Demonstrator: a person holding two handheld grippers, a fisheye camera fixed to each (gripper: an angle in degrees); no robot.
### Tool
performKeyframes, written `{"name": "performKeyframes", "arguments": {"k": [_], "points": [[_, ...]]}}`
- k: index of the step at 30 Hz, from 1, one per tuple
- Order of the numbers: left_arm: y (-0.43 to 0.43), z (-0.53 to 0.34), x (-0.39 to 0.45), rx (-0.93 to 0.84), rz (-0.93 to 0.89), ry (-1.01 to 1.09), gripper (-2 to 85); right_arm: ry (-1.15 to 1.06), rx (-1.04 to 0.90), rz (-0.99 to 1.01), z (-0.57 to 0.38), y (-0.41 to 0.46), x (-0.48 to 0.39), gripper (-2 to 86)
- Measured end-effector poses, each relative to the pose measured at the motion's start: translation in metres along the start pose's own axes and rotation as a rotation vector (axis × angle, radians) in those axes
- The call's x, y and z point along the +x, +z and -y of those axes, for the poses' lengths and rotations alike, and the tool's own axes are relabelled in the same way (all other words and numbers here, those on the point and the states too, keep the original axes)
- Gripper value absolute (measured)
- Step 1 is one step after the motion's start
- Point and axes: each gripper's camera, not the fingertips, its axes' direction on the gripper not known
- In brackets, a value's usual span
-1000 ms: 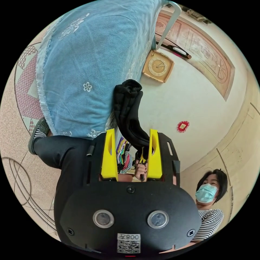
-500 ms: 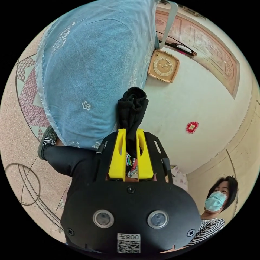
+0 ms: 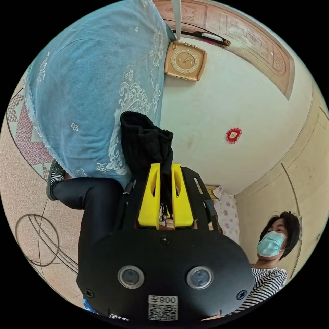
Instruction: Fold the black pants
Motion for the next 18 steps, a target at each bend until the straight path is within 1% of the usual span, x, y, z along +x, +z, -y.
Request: {"name": "performKeyframes", "arguments": {"k": [4,9,13,18], "points": [[0.04,-0.022,0.01,-0.053,-0.039,0.036,5.7,-0.032,0.032,0.008,-0.043,-0.029,0.004,-0.5],[0.101,-0.049,0.025,-0.136,-0.067,0.093,5.5,-0.126,0.078,-0.012,-0.107,-0.086,0.001,-0.5],[0.166,-0.076,0.037,-0.204,-0.082,0.131,5.5,-0.174,0.117,-0.016,-0.149,-0.13,0.003,-0.4],[0.249,-0.105,0.044,-0.296,-0.061,0.139,5.3,-0.207,0.218,0.036,-0.208,-0.201,0.025,-0.5]]}}
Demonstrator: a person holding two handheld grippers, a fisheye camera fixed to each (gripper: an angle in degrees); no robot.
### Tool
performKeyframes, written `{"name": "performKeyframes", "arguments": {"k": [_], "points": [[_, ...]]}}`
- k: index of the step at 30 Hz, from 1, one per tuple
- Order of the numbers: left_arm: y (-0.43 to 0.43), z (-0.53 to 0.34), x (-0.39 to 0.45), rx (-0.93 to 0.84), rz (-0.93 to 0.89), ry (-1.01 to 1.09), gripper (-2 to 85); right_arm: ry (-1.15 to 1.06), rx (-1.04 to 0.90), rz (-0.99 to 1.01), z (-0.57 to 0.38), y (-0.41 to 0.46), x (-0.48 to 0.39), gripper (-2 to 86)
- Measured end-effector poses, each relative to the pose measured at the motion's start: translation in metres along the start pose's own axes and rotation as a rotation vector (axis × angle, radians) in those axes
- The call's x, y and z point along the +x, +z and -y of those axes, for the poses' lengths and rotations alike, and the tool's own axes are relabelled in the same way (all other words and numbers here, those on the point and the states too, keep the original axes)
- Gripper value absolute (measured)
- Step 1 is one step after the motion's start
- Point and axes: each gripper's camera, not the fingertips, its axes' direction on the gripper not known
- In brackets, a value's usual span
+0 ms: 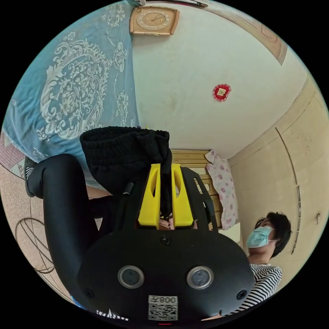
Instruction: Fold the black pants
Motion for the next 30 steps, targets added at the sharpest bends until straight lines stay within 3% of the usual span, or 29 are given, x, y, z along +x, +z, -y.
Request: {"name": "performKeyframes", "arguments": {"k": [6,13,23,25,28,30], "points": [[0.133,0.013,-0.004,-0.164,0.082,-0.01,5.3,0.021,0.155,0.066,-0.041,-0.095,0.032,-0.5],[0.364,0.048,-0.014,-0.4,0.132,0.011,5.2,0.026,0.355,0.1,-0.051,-0.228,0.055,-0.5],[0.79,0.086,0.016,-0.719,-0.088,0.26,5.8,-0.32,0.711,-0.229,-0.011,-0.495,-0.05,-0.4],[0.851,0.088,0.007,-0.761,-0.036,0.317,6.0,-0.315,0.77,-0.263,-0.008,-0.528,-0.044,-0.4],[0.931,0.092,-0.039,-0.835,0.181,0.365,6.3,-0.209,0.832,-0.327,0.004,-0.57,0.001,-0.3],[0.955,0.093,-0.08,-0.85,0.321,0.314,6.0,-0.018,0.852,-0.371,0.018,-0.594,0.066,-0.2]]}}
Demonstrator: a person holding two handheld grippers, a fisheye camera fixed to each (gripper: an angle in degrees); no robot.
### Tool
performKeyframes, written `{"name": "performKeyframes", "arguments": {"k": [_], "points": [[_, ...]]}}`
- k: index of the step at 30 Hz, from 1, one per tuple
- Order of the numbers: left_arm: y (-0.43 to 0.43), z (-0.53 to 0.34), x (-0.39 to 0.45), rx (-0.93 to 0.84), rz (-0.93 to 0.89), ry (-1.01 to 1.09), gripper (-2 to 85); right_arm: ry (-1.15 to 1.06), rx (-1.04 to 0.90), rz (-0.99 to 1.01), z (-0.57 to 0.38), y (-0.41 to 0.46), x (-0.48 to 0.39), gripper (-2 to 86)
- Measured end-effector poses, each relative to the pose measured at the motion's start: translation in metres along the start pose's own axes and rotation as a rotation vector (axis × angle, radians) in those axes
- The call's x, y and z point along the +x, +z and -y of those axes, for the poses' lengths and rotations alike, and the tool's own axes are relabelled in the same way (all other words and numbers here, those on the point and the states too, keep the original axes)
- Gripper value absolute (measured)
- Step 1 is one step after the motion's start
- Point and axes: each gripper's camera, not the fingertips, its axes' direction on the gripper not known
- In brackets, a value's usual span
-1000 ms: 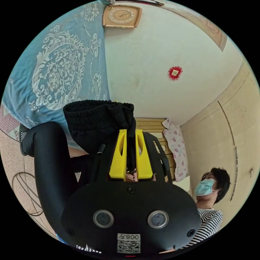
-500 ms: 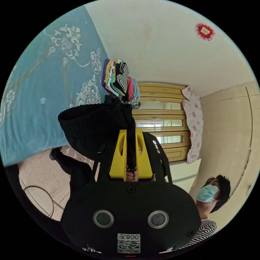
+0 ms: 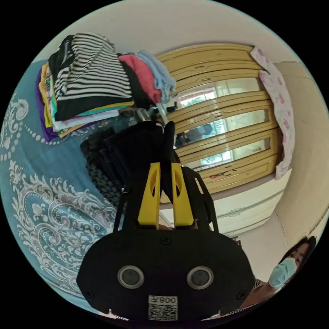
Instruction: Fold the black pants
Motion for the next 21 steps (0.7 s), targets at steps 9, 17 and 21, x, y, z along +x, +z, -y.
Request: {"name": "performKeyframes", "arguments": {"k": [9,17,21], "points": [[0.032,-0.01,-0.098,-0.034,-0.096,-0.12,3.4,0.147,0.128,0.162,-0.013,-0.009,0.102,1.6],[0.071,0.003,-0.087,-0.08,-0.078,-0.033,2.1,0.151,0.191,0.089,-0.02,-0.048,0.101,5.6],[0.1,0.018,-0.069,-0.107,-0.072,0.032,1.5,0.126,0.255,0.004,-0.03,-0.073,0.086,3.2]]}}
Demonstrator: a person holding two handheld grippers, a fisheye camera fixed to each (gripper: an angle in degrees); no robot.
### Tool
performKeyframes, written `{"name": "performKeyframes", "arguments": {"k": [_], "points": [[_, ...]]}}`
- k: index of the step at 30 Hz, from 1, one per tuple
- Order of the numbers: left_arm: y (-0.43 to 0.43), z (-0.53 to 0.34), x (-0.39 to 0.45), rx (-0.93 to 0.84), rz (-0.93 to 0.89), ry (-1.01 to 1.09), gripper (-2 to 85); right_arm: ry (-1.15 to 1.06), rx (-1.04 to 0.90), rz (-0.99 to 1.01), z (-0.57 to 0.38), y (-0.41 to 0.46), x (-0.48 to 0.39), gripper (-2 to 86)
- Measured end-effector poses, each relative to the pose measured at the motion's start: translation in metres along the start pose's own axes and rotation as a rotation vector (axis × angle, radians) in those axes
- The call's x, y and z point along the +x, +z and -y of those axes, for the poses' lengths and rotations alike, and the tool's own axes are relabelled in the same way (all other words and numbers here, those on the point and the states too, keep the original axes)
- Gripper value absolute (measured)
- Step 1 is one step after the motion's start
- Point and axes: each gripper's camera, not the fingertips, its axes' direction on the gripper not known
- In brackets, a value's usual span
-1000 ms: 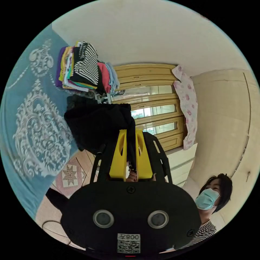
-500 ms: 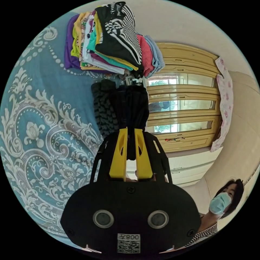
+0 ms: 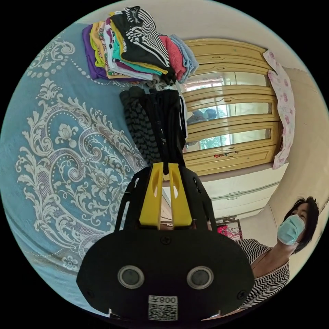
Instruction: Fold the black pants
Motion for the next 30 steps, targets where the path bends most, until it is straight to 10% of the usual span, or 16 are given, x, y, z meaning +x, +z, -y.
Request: {"name": "performKeyframes", "arguments": {"k": [16,30], "points": [[0.159,0.105,0.03,-0.071,0.294,0.126,0.0,-0.339,-0.038,-0.394,0.021,0.06,-0.073,0.1],[0.081,-0.061,0.035,-0.123,0.389,0.284,0.5,-0.434,-0.057,-0.512,0.005,0.05,-0.145,0.4]]}}
